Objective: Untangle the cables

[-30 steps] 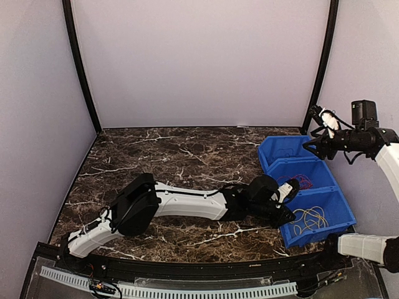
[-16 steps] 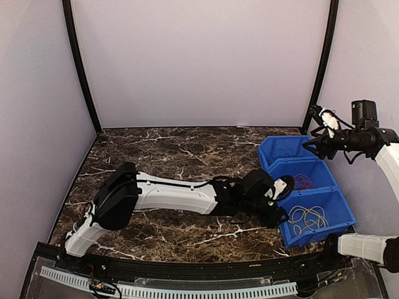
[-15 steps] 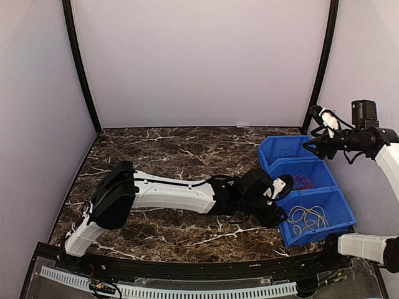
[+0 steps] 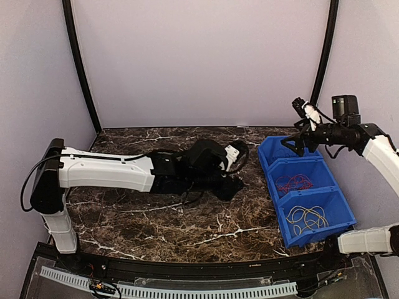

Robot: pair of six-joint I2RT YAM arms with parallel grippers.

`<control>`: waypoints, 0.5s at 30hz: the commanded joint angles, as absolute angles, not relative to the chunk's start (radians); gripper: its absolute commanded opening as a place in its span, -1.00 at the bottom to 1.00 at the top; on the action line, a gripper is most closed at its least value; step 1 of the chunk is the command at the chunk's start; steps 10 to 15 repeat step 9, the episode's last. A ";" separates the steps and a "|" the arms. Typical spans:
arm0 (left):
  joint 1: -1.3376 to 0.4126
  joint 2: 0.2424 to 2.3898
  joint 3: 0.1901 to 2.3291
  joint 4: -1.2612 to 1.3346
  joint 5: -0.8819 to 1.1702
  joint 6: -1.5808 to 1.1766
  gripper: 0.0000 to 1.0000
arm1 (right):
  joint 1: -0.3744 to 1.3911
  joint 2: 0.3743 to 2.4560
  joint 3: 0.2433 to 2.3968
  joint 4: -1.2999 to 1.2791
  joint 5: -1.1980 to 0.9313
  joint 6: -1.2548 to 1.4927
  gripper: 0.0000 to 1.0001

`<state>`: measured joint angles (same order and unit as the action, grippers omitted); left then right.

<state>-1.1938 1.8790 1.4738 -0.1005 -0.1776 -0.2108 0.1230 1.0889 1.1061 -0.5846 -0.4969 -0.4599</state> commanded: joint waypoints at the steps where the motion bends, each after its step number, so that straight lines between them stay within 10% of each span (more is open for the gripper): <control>1: -1.068 1.728 1.396 -0.196 -0.444 -0.249 0.34 | 0.303 1.133 1.130 -0.346 -0.327 -0.316 0.97; 15: -0.933 1.562 1.362 -0.163 -0.693 -0.159 0.56 | 0.440 1.347 1.270 -0.189 -0.298 -0.149 0.97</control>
